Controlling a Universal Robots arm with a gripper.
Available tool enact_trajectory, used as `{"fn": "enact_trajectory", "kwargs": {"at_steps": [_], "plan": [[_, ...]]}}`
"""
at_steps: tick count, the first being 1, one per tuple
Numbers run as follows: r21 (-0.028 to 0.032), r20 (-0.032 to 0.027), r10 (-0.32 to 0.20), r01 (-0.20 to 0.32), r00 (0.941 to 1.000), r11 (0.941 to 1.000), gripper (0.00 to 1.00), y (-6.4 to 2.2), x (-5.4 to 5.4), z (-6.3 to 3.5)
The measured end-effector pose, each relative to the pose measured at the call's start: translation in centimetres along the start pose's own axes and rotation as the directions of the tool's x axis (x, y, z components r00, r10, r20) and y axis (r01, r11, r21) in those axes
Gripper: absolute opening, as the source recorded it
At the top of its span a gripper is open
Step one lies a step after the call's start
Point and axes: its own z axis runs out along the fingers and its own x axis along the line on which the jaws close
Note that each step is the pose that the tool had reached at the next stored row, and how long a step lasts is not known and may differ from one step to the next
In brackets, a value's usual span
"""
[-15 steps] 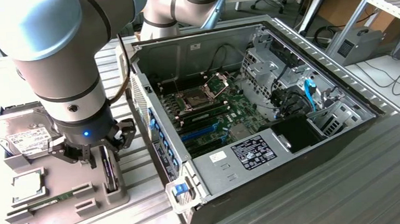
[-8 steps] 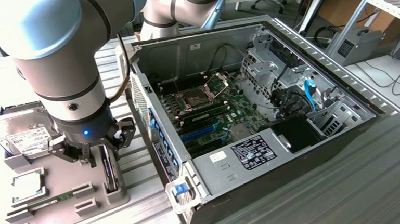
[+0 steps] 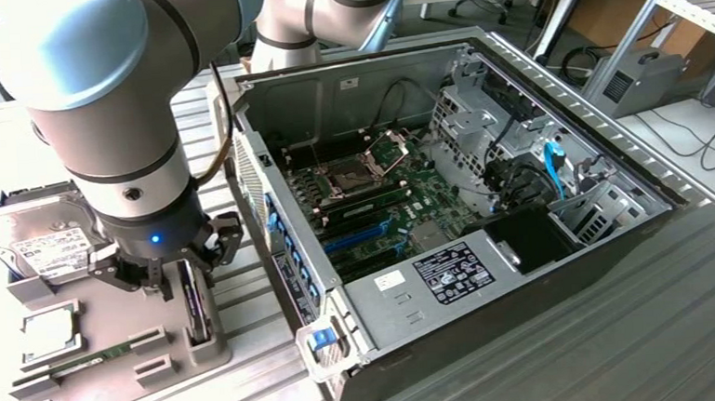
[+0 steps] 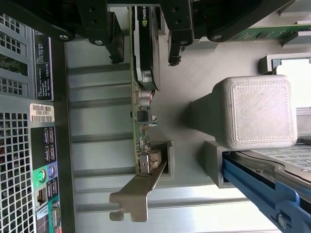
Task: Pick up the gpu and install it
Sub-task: 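Pick up the gpu and move the gpu toward the slot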
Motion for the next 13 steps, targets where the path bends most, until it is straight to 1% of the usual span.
{"fn": "enact_trajectory", "kwargs": {"at_steps": [13], "plan": [[0.0002,-0.0002,0.0,0.0,1.0,1.0,0.48,0.0,-0.04,-0.01]]}}
